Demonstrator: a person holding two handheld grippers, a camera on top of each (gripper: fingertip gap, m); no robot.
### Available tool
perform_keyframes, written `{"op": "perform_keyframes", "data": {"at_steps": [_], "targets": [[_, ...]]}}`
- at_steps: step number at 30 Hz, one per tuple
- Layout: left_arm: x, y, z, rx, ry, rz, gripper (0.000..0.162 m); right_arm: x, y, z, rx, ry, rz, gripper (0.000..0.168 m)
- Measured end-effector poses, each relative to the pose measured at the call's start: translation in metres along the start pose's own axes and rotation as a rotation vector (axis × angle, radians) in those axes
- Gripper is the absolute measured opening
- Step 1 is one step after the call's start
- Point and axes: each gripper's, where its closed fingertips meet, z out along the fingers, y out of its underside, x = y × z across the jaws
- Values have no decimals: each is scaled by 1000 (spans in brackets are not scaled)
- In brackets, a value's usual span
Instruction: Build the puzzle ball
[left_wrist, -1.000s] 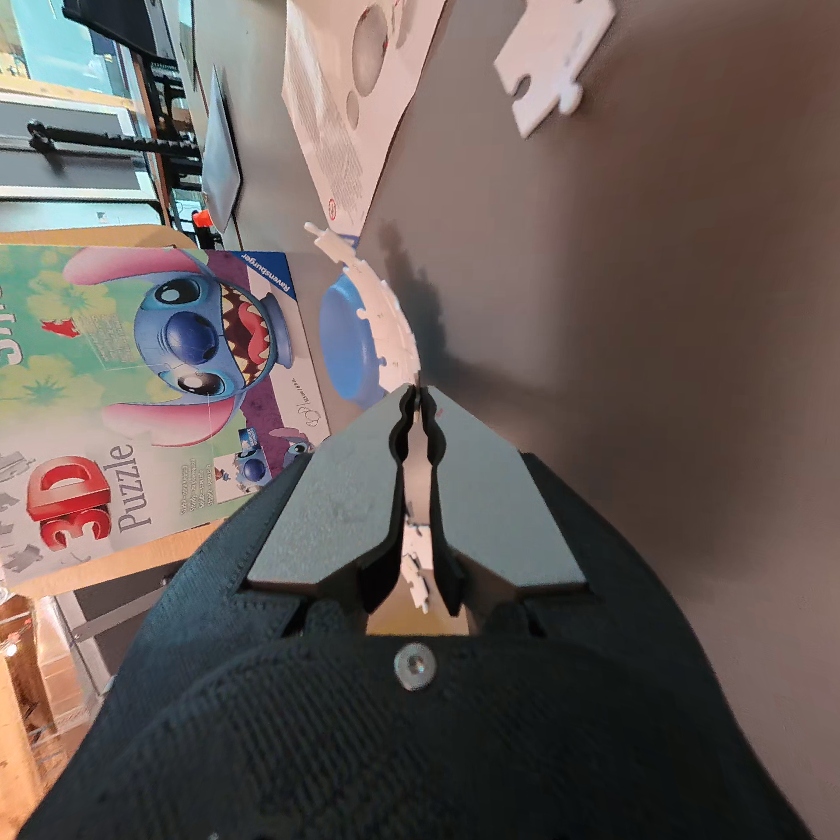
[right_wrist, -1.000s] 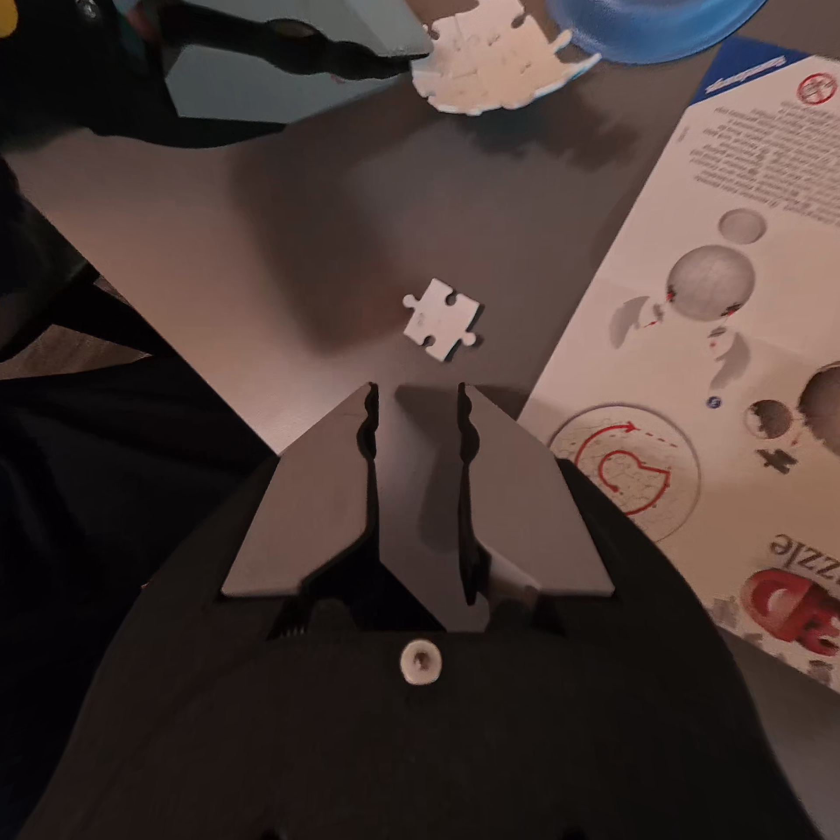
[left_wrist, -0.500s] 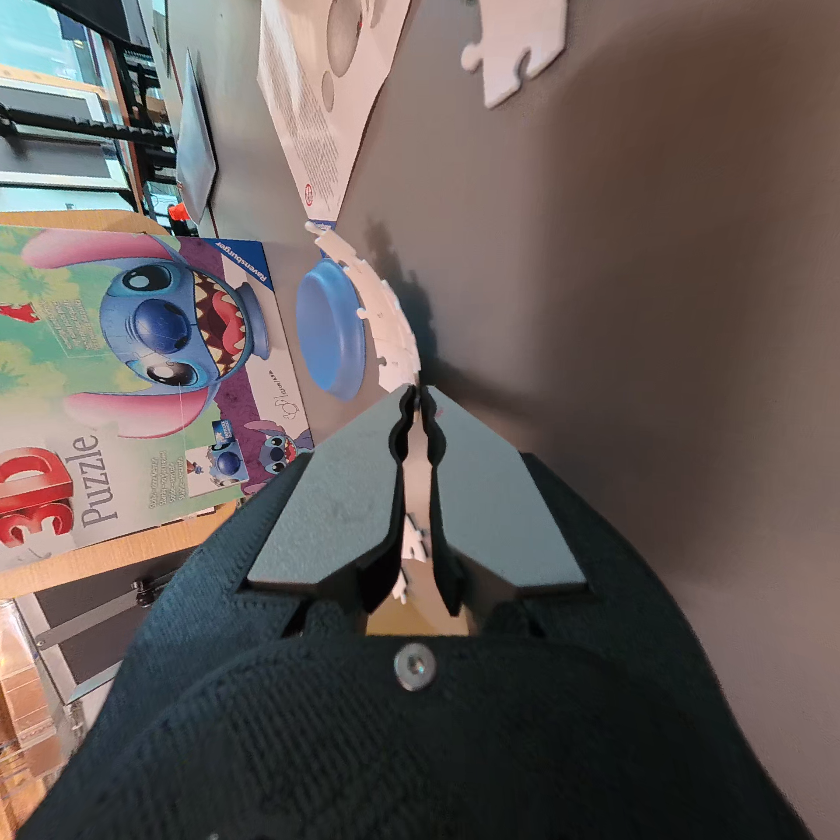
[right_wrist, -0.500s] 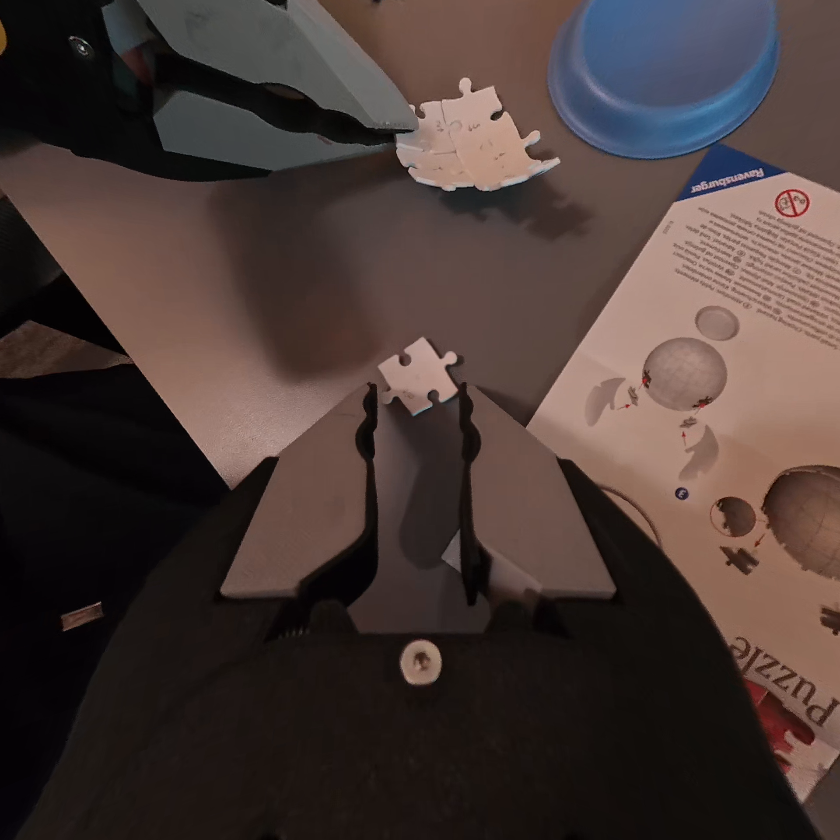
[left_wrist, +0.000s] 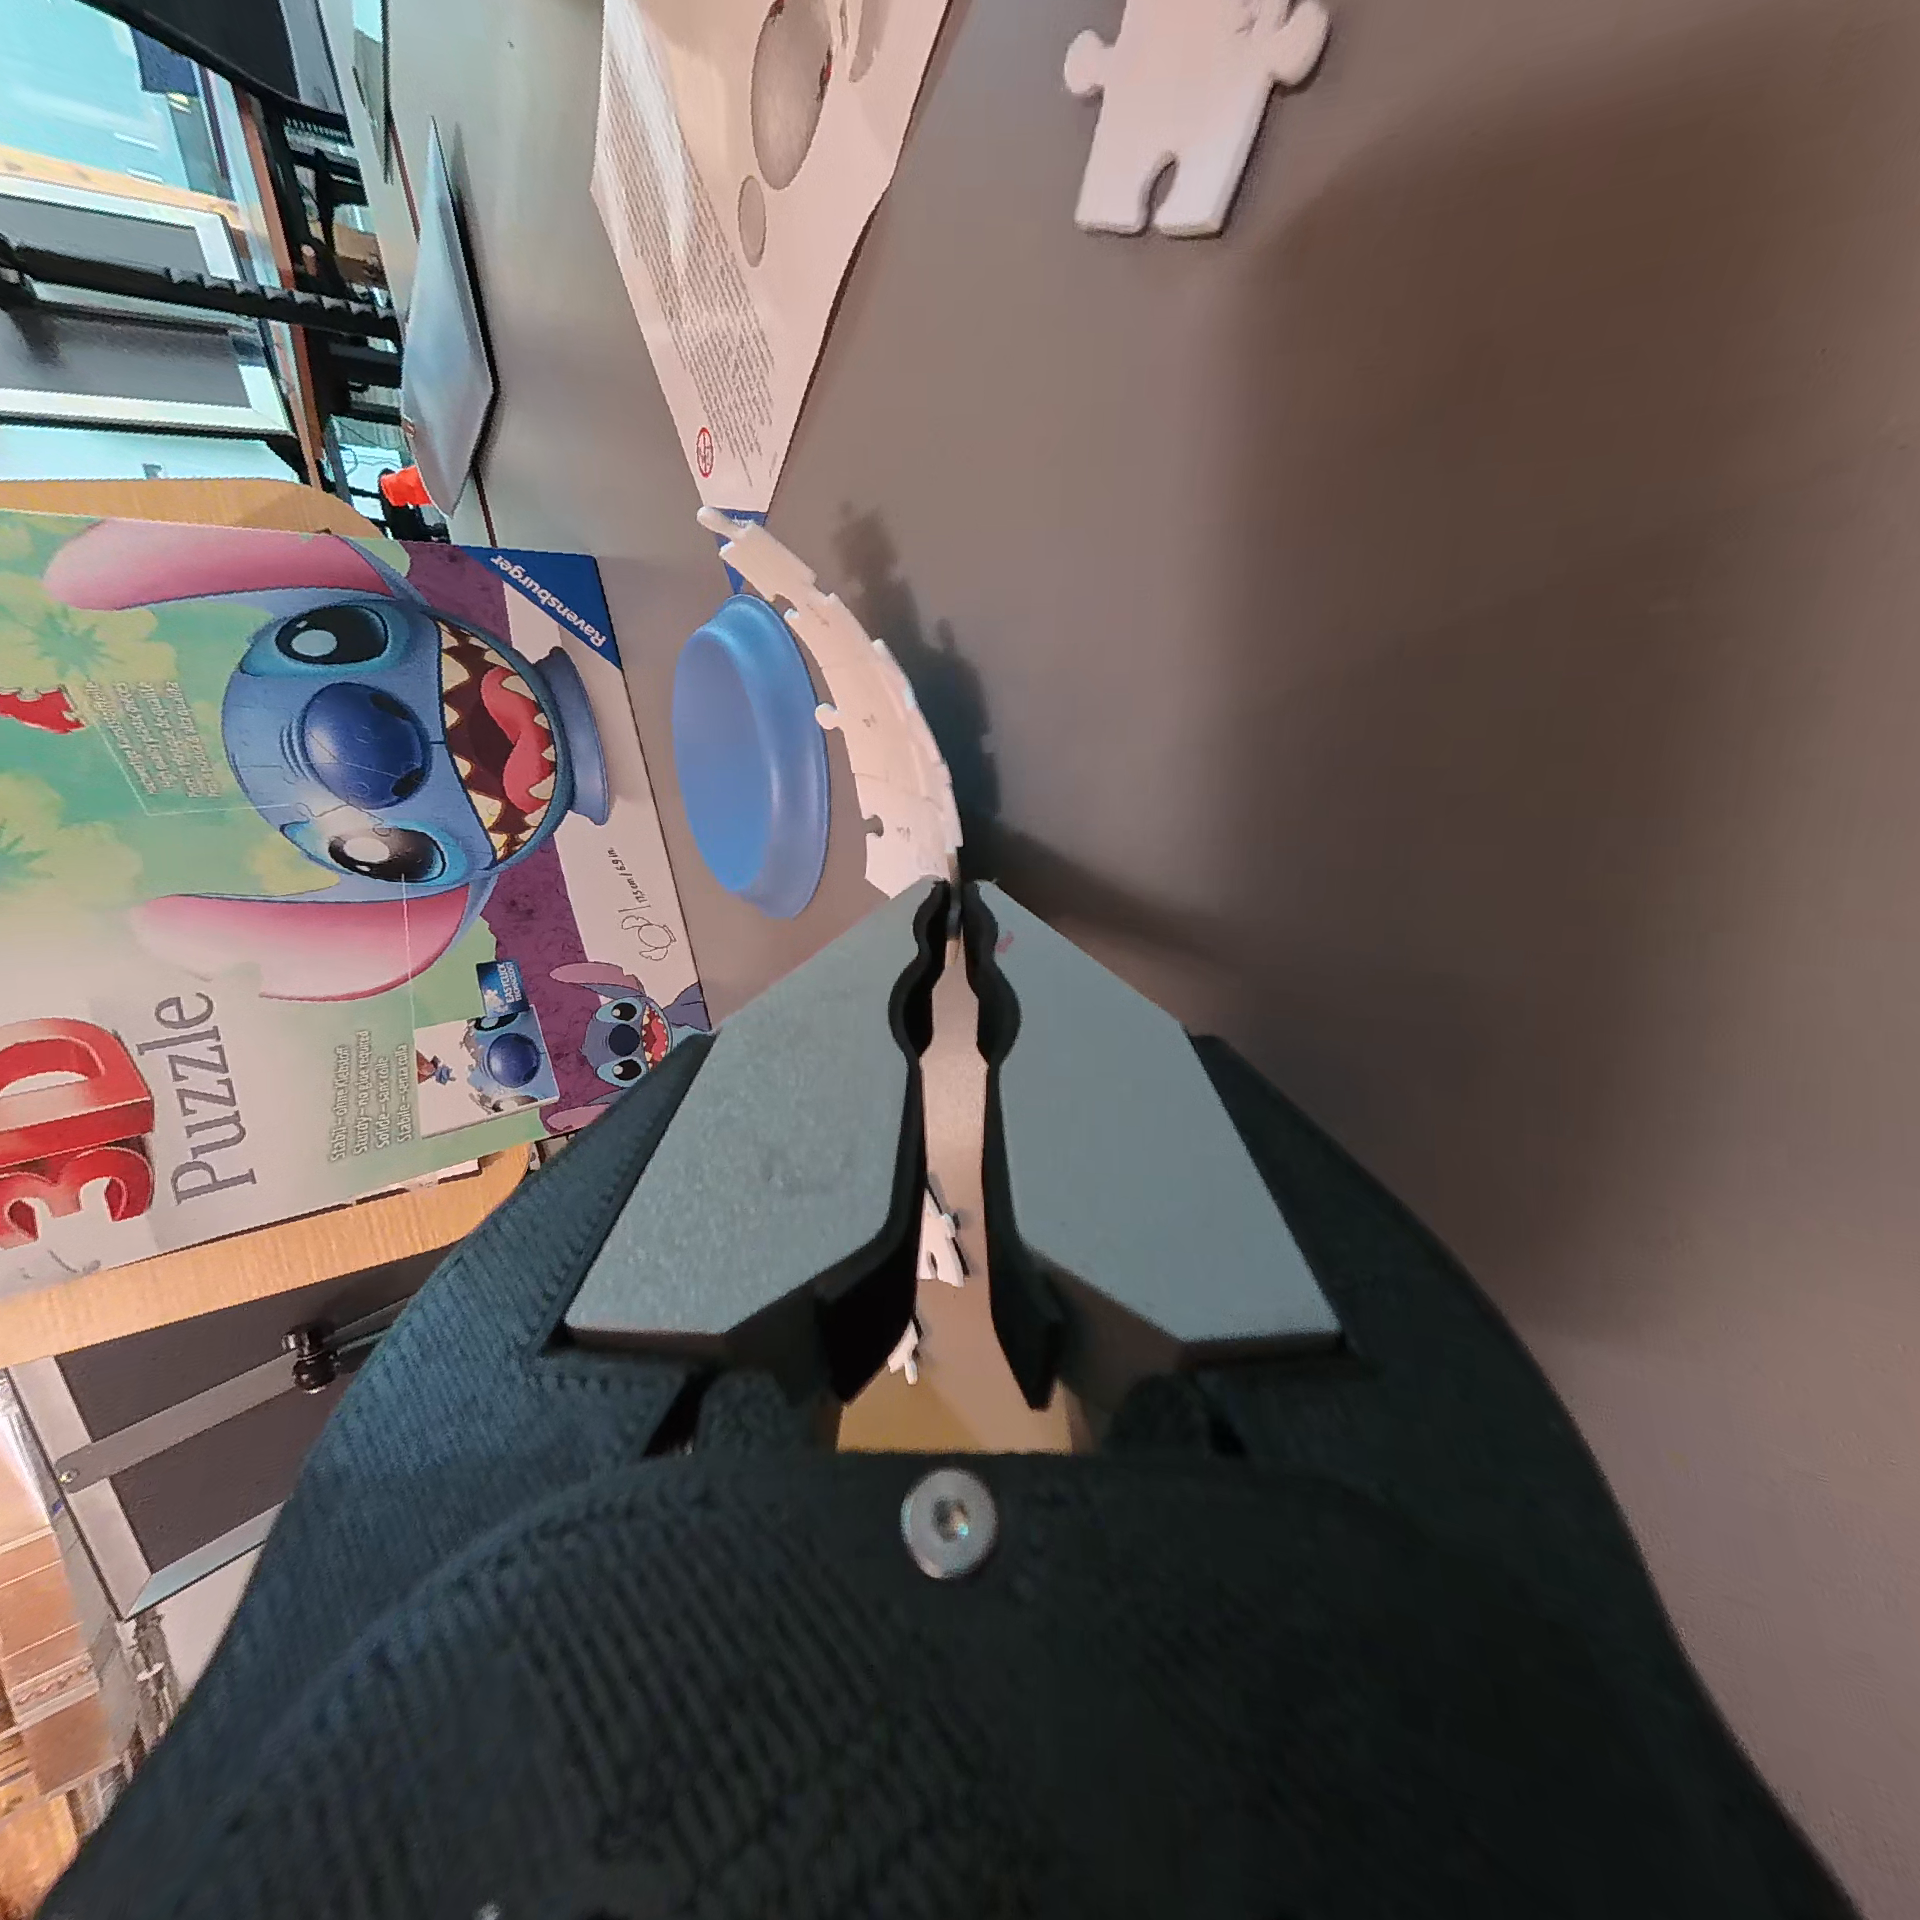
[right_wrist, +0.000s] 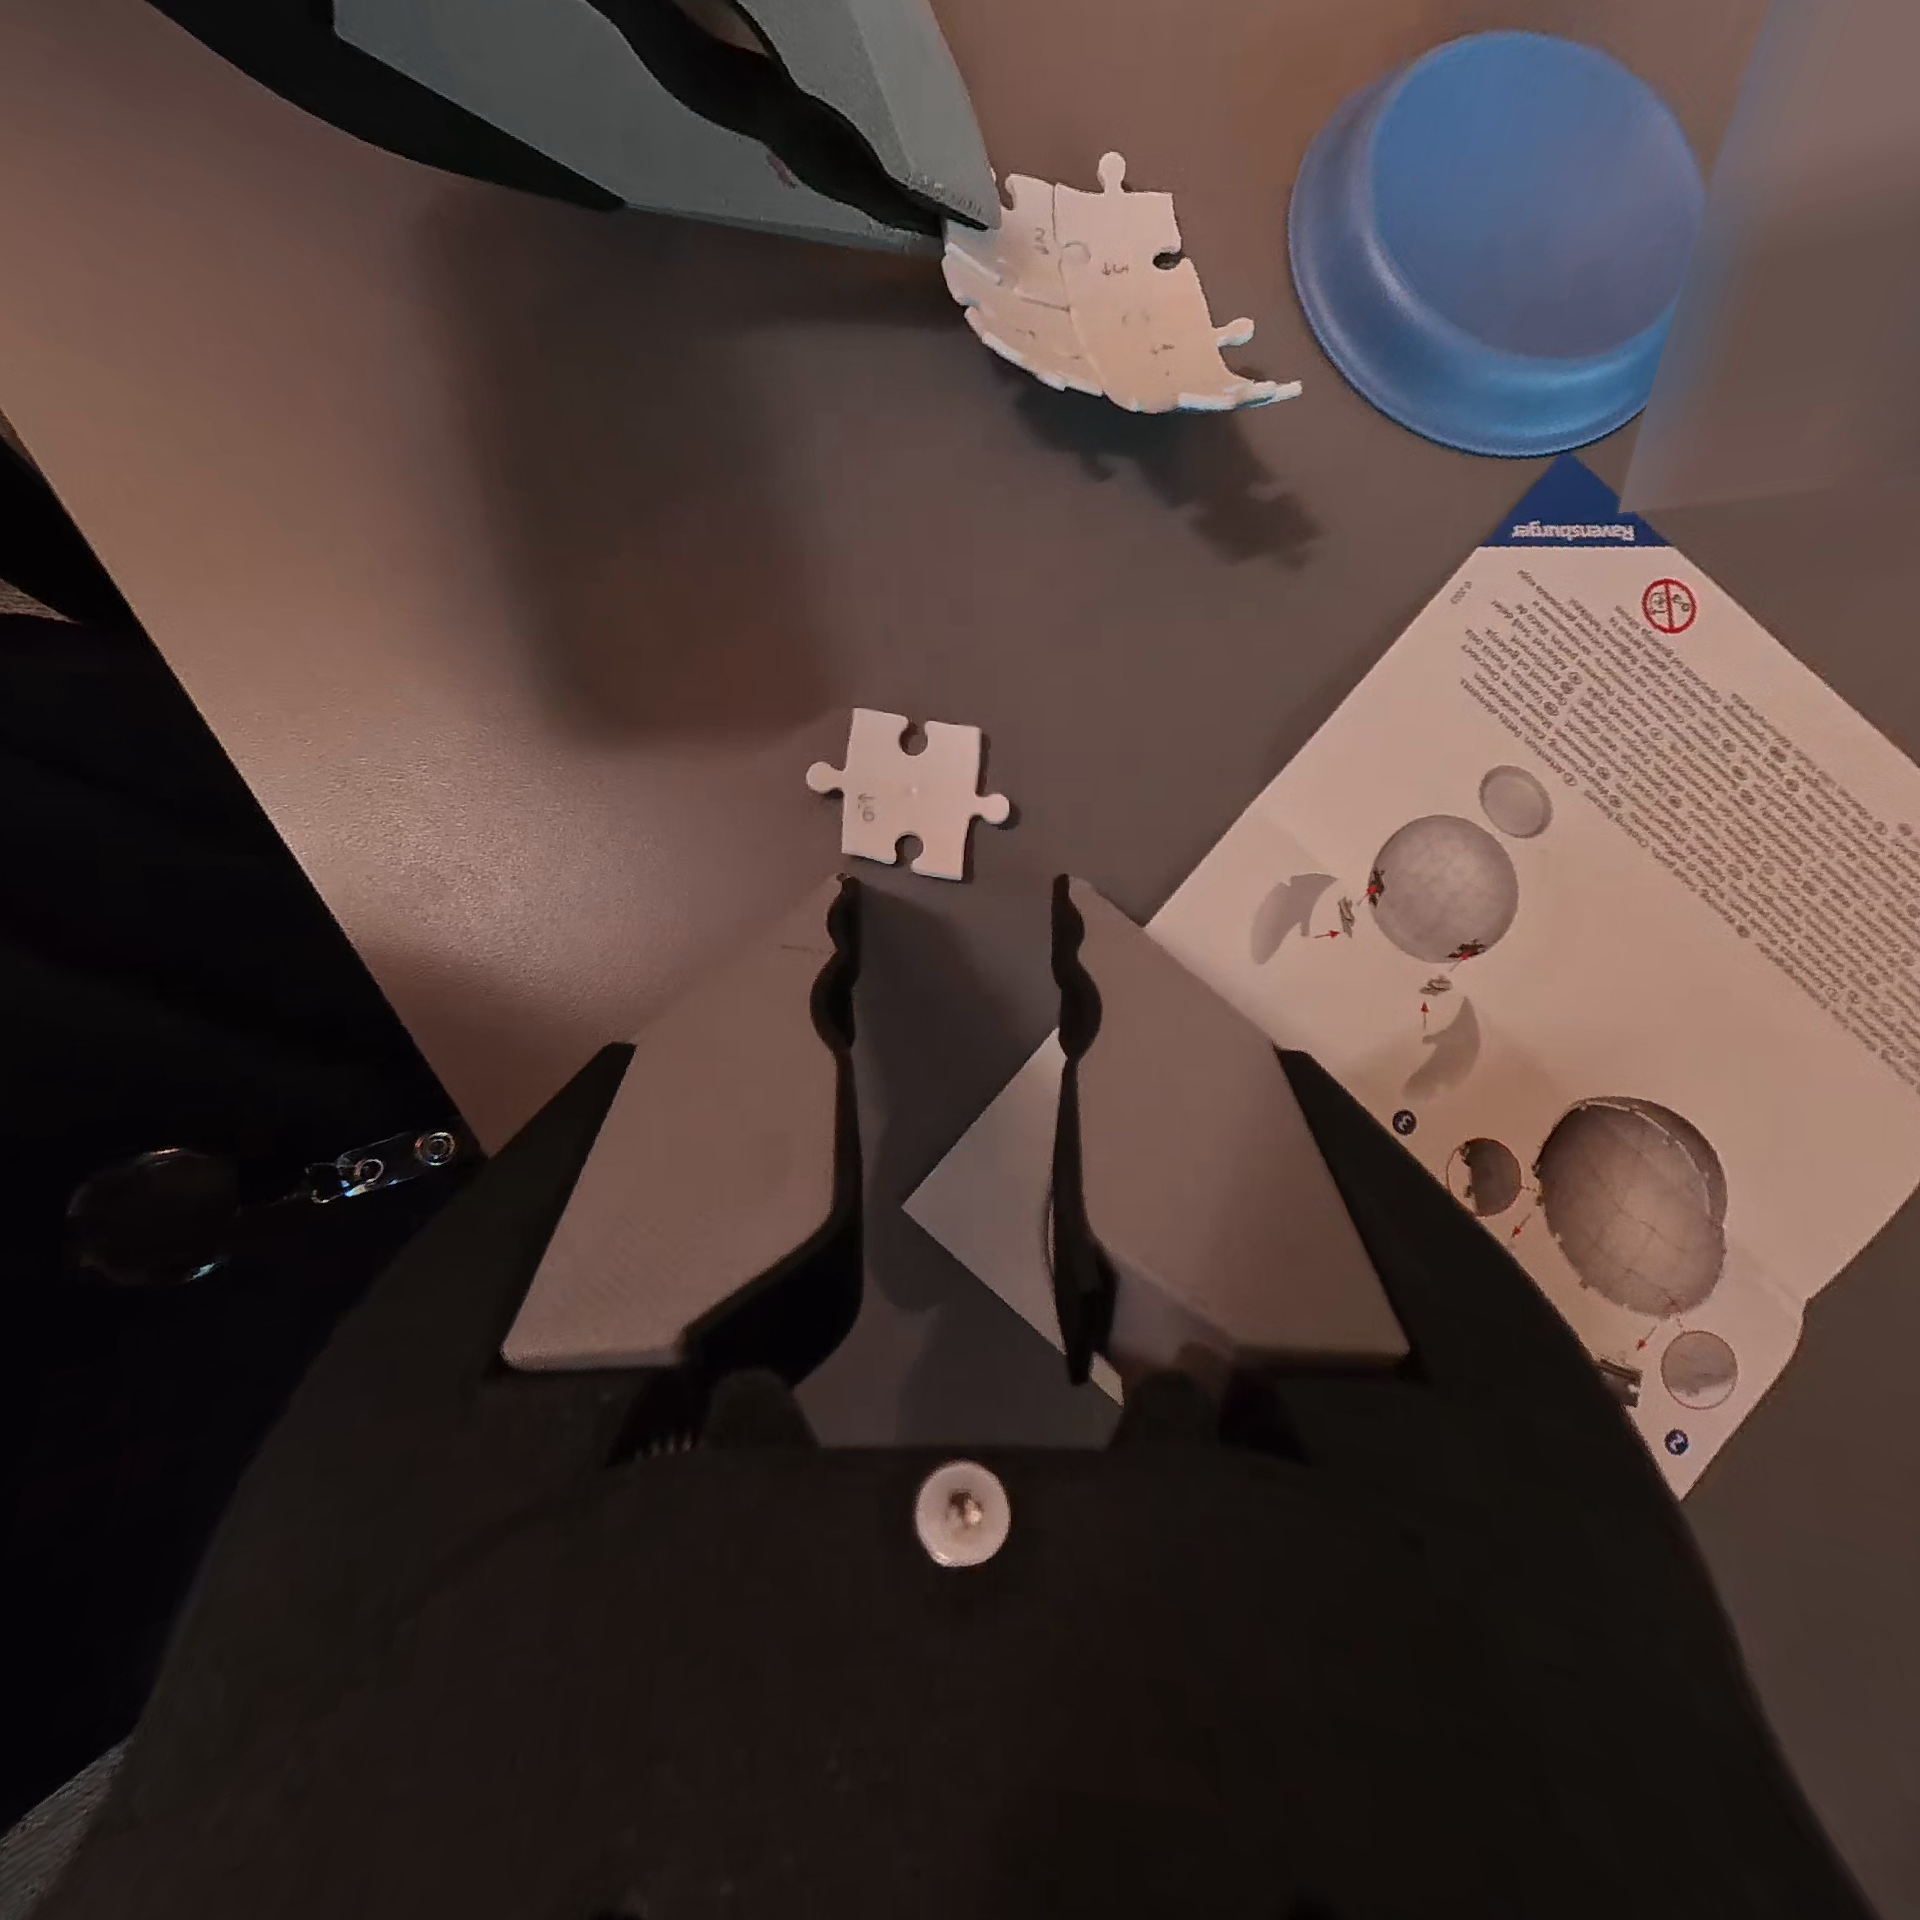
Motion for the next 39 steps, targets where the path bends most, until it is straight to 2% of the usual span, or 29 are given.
{"op": "perform_keyframes", "data": {"at_steps": [9,20,27,33,39], "targets": [[0,1,0,-8,-8,8,0,-6,-4,4,13,-19,46,44],[0,1,0,-13,-14,10,0,-5,-6,5,11,4,65,43],[0,1,0,-16,-14,8,0,-8,-2,-9,-8,-5,108,41],[0,-1,0,-14,-23,16,0,-14,-1,0,-41,-9,119,40],[0,0,0,-25,-43,52,0,-12,-8,5,9,-25,133,40]]}}
